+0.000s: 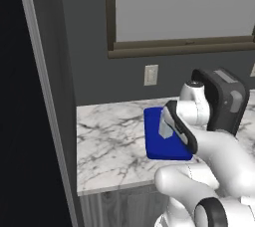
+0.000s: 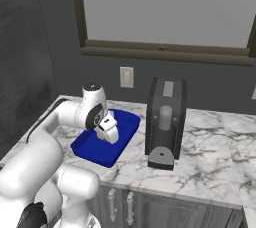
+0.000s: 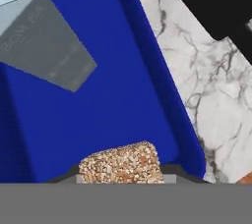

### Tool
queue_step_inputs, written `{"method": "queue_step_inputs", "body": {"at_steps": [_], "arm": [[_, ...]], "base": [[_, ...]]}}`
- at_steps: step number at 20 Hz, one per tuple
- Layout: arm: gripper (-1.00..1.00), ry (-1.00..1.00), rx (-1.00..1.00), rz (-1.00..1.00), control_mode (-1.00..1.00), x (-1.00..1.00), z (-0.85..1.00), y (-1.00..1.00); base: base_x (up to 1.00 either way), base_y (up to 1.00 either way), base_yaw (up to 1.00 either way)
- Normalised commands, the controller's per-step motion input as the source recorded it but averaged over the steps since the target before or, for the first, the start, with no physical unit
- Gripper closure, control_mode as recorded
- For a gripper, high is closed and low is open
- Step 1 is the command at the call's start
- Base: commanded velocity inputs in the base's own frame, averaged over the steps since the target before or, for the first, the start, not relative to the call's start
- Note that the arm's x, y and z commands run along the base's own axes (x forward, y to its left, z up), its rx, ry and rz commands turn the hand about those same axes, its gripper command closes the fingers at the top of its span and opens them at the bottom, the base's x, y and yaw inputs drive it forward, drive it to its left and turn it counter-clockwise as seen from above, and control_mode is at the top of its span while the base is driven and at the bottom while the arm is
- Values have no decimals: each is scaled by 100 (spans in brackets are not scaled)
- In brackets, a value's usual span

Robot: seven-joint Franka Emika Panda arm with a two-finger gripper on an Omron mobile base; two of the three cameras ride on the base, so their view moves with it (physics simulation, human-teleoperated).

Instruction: Take out the milk from the fridge and place it on the tray on the counter. Then take the sugar cube near the tray and place it in the tray.

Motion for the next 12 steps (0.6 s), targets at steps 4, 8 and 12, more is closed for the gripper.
{"method": "queue_step_inputs", "body": {"at_steps": [4,8,12], "arm": [[100,14,-1,12,-100,10,-31,57],[100,21,0,16,-100,28,-41,10],[100,12,0,16,-100,29,-36,0]], "base": [[0,0,0],[0,0,0],[0,0,0]]}}
